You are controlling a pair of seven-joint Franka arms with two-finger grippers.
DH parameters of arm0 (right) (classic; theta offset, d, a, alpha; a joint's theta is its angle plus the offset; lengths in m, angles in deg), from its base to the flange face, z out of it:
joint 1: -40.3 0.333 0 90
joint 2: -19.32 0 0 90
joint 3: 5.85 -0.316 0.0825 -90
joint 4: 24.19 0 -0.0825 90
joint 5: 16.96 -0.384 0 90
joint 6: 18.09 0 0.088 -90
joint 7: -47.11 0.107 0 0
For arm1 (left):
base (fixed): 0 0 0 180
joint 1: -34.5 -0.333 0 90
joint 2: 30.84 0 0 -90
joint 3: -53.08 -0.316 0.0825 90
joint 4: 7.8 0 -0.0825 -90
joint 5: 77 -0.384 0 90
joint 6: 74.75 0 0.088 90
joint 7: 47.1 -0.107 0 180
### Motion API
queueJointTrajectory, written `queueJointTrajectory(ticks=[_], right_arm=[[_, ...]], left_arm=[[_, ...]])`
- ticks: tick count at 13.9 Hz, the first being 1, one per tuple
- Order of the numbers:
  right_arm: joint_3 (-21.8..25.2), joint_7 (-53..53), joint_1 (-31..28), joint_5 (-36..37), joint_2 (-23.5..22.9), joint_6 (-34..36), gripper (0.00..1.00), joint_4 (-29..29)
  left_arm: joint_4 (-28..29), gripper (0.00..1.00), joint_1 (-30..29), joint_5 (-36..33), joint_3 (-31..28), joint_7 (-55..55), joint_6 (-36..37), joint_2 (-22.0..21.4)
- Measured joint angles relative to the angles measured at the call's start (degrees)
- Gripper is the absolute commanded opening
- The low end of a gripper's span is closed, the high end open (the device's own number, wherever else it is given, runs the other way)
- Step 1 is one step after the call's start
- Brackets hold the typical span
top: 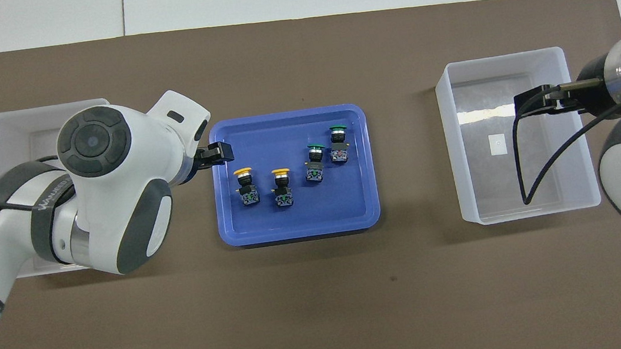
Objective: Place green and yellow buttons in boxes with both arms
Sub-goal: 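Reach the left gripper to a yellow button in the tray and grasp it, then grasp a green button with the right gripper while the left gripper holds yellow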
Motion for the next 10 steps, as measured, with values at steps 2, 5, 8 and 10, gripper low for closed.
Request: queueJointTrajectory(ticks=[2, 5, 8, 10], right_arm=[[-0.05, 3.28, 2.13, 0.00, -0.98, -2.39, 1.00, -0.66], [-0.13, 5.45, 5.45, 0.00, -3.73, -6.49, 1.00, -0.94], [-0.18, 10.20, 9.34, 0.00, -7.57, -11.72, 1.00, -1.08], [-0.18, 12.78, 11.15, 0.00, -10.17, -15.75, 1.00, -1.10]], left_arm=[[1.65, 1.00, 0.45, 0.00, 0.00, 0.54, -2.74, 0.99], [2.43, 0.97, 3.31, 0.00, 0.04, 4.95, -5.55, 3.18], [2.43, 0.92, 4.72, 0.00, 0.03, 6.69, -6.68, 3.95], [2.46, 0.87, 4.71, 0.00, -0.17, 6.69, -7.59, 4.32]])
